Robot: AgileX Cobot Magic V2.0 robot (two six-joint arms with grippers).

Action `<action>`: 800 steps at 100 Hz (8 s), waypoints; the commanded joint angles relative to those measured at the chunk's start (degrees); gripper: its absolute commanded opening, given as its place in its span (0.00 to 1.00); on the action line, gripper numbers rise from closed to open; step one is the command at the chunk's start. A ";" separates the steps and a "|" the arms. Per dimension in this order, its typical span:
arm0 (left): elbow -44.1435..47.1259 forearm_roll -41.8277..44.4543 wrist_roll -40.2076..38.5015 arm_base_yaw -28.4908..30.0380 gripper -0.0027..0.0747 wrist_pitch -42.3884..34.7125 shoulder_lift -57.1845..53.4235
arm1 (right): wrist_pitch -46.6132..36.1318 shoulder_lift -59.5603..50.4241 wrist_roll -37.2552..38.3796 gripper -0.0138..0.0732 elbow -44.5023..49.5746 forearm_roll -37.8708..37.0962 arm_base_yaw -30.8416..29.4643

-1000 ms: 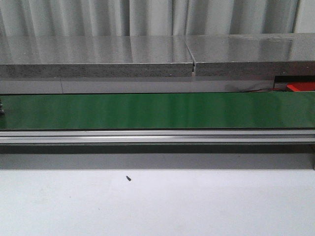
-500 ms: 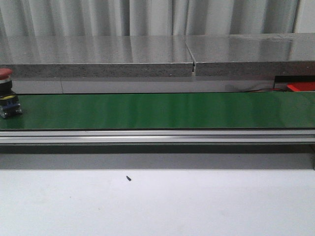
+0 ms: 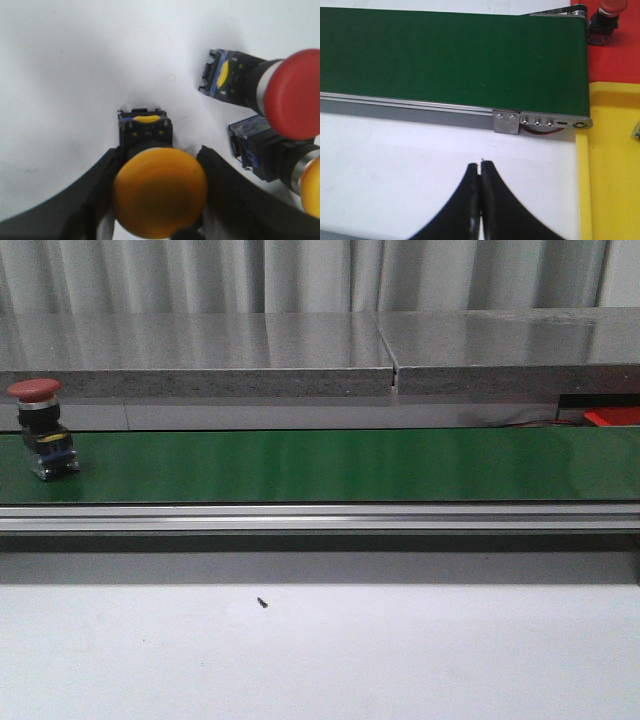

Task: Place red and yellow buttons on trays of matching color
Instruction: 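Grasp a yellow mushroom button from the table with the left gripper, then set the yellow button on the belt and open the left gripper, then lower the right gripper onto the red button on the belt and grasp, then carry the red button into the red tray and open the right gripper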

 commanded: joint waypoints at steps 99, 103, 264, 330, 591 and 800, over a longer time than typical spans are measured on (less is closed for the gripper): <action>-1.68 0.10 23.09 -11.73 0.25 11.08 -18.30 | -3.79 -0.16 -0.66 0.08 -1.35 1.00 0.12; -1.68 0.20 23.09 -12.70 0.25 11.20 -18.18 | -3.79 -0.16 -0.66 0.08 -1.35 1.00 0.12; -1.46 -4.16 33.53 -29.50 0.01 4.88 -32.63 | -3.85 -0.16 -0.66 0.08 -1.35 1.00 0.12; 21.18 0.66 30.91 -39.17 0.01 -10.63 -54.90 | -3.58 -0.16 -0.66 0.08 -1.35 1.07 0.12; 58.28 0.55 30.91 -39.17 0.01 -16.04 -94.32 | 16.28 64.99 -18.38 0.76 -52.53 4.81 16.49; 58.28 0.55 30.91 -39.17 0.01 -16.04 -94.32 | -3.16 74.18 -14.55 0.36 -57.19 4.64 -23.28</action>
